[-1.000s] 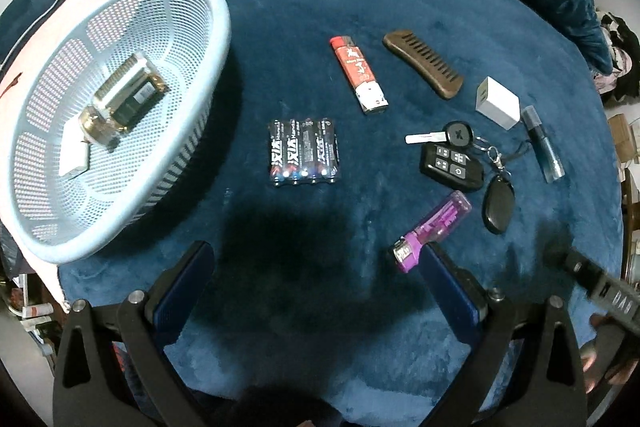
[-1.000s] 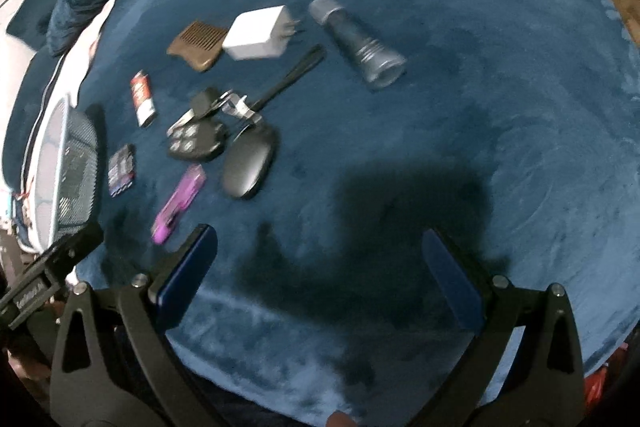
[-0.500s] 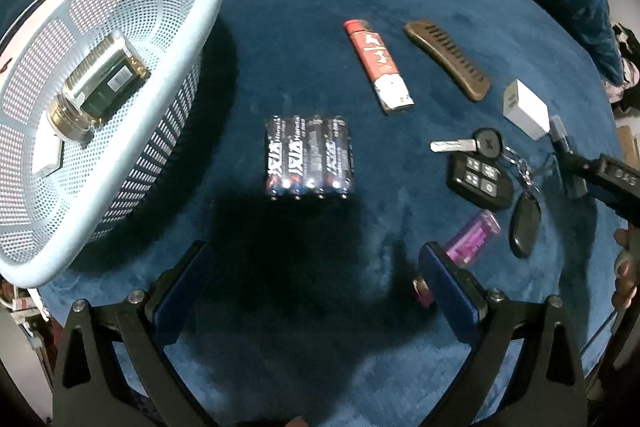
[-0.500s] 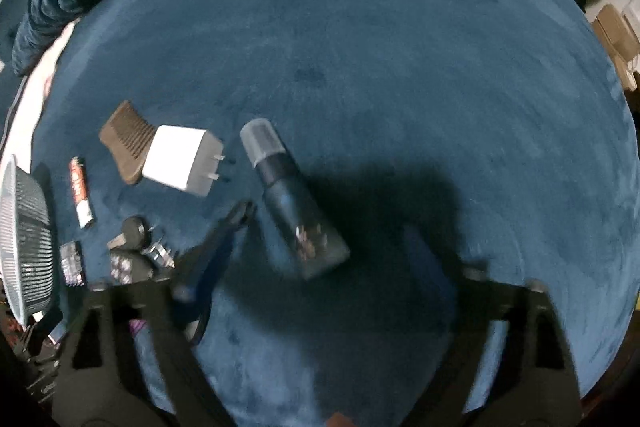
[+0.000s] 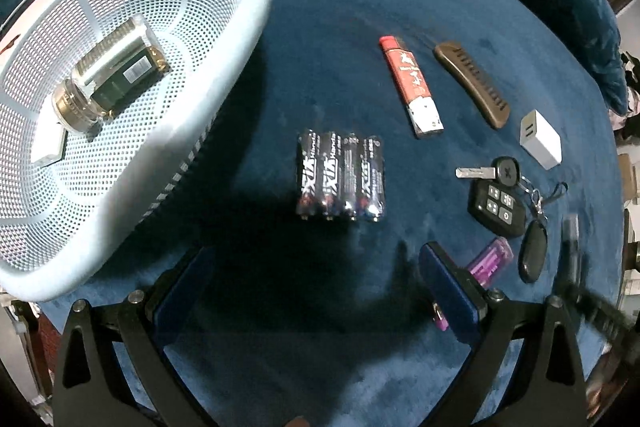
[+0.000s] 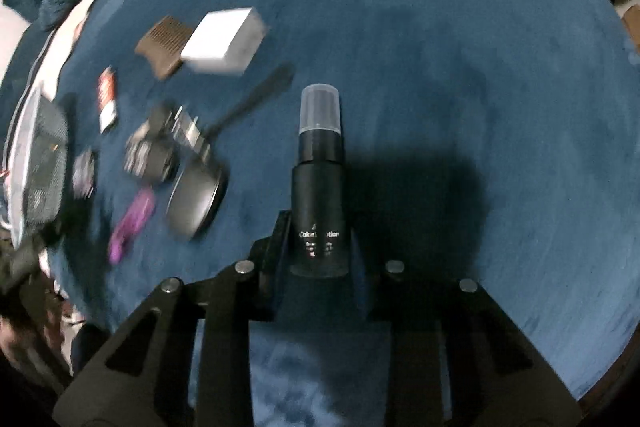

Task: Organize rigid objects
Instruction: 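Grasp the black bottle with the right tool, then grasp the four black batteries with the left tool while the right tool holds the bottle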

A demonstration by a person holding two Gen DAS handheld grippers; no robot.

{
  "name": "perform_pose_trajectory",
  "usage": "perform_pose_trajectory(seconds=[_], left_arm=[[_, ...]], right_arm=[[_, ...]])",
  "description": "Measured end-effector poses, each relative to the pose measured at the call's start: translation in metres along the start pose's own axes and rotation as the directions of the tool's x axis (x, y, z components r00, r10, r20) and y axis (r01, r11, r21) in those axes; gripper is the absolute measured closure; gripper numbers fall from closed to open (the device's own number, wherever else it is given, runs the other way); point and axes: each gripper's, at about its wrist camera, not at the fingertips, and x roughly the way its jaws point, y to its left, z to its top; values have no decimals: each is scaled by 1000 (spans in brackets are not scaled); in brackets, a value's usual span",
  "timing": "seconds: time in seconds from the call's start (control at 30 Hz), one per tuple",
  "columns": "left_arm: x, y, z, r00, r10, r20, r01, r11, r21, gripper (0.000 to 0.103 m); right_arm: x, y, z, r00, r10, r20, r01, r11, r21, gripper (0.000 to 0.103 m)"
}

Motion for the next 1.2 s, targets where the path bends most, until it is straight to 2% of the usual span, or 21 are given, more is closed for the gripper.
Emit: perform_pose_trajectory(seconds=[0.2, 0.37, 0.53, 0.6, 0.7, 0.8, 0.9, 1.1, 1.2], left_arm=[[7, 0, 20, 1000, 3, 11, -3, 1000, -17, 1], [17, 0, 35, 1000, 8, 15, -7, 998, -66, 5], [29, 1, 47, 998, 58, 10, -57, 993, -101, 37], [25, -3, 46, 998, 54, 20, -52, 997, -62, 49], [19, -9, 39, 999, 35, 1, -35, 999, 7, 50], [12, -10, 29, 1000, -5, -29, 6, 999, 42, 50], [11, -12, 19, 999, -16, -47, 19, 997, 81, 50], [26, -16, 24, 999, -14, -52, 18, 998, 68, 47], [27, -16, 21, 999, -4, -43, 7, 998, 70, 49]], right_arm=[[-3, -1, -12, 999, 2, 33, -2, 1000, 24, 73], [6, 16, -4, 999, -34, 24, 34, 999, 30, 73], [10, 23, -2, 998, -45, 40, 44, 999, 27, 73], [11, 26, -3, 998, -37, 43, 35, 999, 37, 75], [6, 17, -9, 998, -36, 47, 34, 998, 48, 75], [0, 18, -14, 999, -31, 43, 28, 998, 53, 75], [-3, 21, -25, 1000, -7, 31, 6, 999, 47, 75], [1, 18, -33, 1000, -3, 18, 2, 999, 54, 74], [2, 17, -29, 1000, -10, -1, 10, 998, 55, 74]])
